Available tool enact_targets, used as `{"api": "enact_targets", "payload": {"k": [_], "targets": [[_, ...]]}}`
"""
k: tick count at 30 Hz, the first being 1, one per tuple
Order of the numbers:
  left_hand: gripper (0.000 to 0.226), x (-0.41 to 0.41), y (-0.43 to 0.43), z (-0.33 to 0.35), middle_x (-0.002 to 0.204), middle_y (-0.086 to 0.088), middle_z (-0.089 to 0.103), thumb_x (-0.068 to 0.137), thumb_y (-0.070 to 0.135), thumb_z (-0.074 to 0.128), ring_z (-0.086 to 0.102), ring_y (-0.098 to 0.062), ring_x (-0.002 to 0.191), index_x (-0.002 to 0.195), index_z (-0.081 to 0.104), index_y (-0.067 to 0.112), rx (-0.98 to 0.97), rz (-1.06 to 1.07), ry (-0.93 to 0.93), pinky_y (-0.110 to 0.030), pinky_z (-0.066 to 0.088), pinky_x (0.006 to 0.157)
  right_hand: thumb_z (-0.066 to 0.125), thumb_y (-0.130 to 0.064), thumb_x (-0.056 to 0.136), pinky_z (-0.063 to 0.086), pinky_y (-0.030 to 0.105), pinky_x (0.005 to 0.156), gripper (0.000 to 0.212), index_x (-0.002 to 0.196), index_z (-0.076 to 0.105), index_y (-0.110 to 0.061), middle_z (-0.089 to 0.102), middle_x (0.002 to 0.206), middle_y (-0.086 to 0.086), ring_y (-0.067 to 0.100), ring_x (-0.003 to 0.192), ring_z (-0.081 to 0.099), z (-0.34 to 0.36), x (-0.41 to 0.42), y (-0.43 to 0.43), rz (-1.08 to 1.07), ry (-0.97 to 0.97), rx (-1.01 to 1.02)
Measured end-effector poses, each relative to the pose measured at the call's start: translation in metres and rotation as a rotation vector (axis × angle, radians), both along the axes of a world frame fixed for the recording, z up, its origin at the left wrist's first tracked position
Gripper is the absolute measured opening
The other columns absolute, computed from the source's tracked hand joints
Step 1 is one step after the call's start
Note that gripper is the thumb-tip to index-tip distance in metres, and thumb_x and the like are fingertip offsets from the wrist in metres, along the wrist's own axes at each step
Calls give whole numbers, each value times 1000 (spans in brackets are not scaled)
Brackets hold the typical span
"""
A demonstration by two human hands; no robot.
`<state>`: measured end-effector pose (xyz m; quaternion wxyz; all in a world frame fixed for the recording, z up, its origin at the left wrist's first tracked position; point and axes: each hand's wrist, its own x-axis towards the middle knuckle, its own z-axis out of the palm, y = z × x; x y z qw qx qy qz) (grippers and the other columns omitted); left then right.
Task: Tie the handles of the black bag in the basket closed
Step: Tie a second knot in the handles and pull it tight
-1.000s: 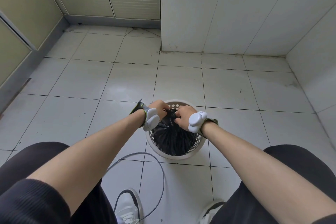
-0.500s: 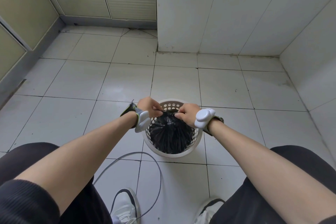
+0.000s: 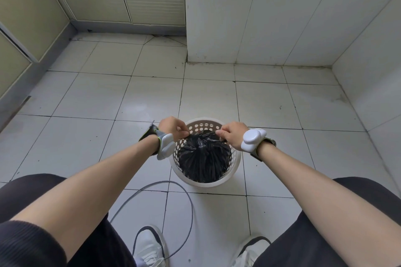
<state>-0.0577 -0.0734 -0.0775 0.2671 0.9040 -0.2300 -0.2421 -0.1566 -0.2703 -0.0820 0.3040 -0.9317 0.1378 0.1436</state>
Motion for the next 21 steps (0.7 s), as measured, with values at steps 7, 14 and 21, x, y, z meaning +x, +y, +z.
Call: {"api": "enact_targets", "payload": {"k": [7,14,21], "targets": [[12,2,10,-11,86,-16,69,80,10,66,53,-18,77,88,73,5,23,32,-3,-22,37,70,49,-31,97,36,31,69,36,72,58,-8,58,76,8,24,77,51,-8,-6,-14,48,50,-59],[9,10,17,-19,59,4,50,79,9,67,48,-16,71,84,73,6,53,15,-1,-23,36,67,48,-32,97,33,28,60,41,62,54,-12,54,65,0,23,73,49,-25,-11,-26,80,123,-126],[8,13,21,-30,55,8,48,78,9,67,46,-11,62,82,74,7,71,2,-12,-20,35,61,44,-35,99,35,29,68,44,56,43,-23,54,71,2,25,76,49,-29,-22,-43,72,225,-211]]}}
